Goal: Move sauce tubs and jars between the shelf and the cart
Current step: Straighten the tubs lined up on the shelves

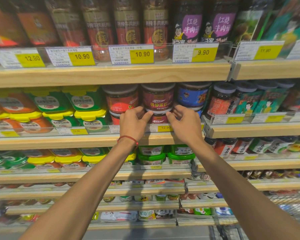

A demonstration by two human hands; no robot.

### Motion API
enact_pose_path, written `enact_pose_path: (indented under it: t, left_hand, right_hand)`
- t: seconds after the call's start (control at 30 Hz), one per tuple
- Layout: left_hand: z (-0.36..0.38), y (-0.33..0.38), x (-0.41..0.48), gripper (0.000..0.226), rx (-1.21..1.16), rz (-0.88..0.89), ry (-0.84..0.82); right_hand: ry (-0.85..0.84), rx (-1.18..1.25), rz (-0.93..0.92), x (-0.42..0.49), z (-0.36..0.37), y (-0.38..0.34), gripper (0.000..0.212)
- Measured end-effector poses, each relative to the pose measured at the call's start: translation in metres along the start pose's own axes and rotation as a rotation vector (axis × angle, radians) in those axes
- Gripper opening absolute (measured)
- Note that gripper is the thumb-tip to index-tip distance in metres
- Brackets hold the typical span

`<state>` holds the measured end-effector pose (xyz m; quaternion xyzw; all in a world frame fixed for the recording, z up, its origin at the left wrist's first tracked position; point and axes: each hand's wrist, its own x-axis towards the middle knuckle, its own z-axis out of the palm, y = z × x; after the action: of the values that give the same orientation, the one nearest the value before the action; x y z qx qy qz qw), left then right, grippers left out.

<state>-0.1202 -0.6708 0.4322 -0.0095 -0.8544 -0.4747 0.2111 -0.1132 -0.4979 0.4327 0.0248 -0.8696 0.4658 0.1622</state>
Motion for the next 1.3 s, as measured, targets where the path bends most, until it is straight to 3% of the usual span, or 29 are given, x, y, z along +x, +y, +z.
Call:
enact_pose_path:
  t: [0.27,0.4,0.8,1.0,1.13,1.3]
  left_hand:
    - [0.001,0.003,-0.003,0.045,0.022,-0.016,0.023]
    - [0.001,0.004,-0.006,0.049,0.034,0.001,0.042]
    - [0.002,0.005,-0.015,0.053,0.09,0.071,0.061]
    - [-0.007,0.014,-0.021,0.025,0.054,0.126,-0.013]
    - [-0.024,0.004,-0.035,0.031,0.212,0.26,0.155]
    - [-0.061,-0.011,-0.036,0.022,0.276,0.311,0.261]
  right_hand:
    - [-0.006,0.01,-0.026,0.004,-0.001,0.005,0.022]
    - [-0.019,-0.016,-0.051,0.0,-0.002,0.005,0.034]
    - [-0.019,-0.015,-0.053,-0.006,-0.004,0.004,0.037]
    - [0.0,-0.015,-0.069,-0.02,-0.005,-0.004,0.042]
    - [0.099,0.029,-0.091,-0.042,0.0,-0.017,0.03]
    - [0.012,0.079,-0.119,-0.05,0.029,-0.035,0.035]
